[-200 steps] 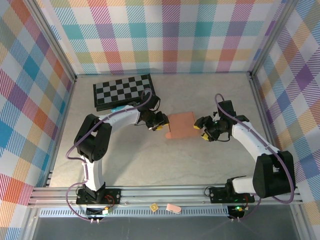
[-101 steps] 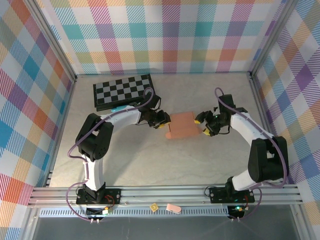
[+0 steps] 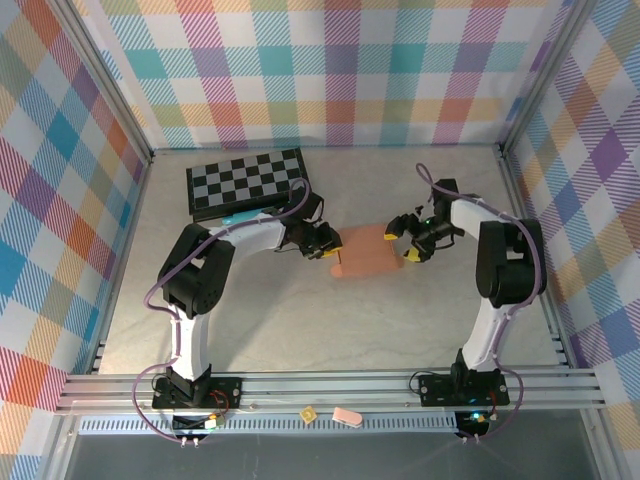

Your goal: Fold the paper box

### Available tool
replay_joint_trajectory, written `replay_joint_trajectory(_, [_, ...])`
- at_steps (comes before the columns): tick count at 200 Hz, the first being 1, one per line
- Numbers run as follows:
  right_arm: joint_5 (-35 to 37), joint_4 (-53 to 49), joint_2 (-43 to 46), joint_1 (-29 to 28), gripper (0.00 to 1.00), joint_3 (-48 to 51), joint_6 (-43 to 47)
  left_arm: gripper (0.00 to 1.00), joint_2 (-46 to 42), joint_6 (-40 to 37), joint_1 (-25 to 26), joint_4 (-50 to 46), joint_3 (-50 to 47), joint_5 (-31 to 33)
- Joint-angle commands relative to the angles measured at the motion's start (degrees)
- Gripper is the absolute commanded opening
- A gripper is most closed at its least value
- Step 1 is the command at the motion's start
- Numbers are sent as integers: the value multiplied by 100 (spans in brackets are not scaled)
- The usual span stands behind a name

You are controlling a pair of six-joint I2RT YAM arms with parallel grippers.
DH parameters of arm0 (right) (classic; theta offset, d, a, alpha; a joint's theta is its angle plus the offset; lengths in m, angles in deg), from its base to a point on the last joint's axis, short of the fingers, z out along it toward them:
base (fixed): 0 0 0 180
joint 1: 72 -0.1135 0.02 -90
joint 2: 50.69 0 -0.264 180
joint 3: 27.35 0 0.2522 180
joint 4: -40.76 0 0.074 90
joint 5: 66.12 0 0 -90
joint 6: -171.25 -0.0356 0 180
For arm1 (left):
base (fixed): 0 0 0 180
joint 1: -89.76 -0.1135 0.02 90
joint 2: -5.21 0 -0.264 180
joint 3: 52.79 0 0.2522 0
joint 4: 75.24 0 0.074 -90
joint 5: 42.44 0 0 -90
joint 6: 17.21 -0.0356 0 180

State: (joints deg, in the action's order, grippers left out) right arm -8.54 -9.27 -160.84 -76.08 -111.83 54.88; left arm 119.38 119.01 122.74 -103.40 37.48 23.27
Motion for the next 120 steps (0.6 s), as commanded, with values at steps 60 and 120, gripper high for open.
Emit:
replay_joint_trajectory(60, [-1486,375,-347,6,80,50,736,8,24,31,-60,149,-530,-76])
replay_joint_trajectory(120, [-1720,204,-489,12,81,-274,1041,7,13,-203,-167,-89,-575,-32])
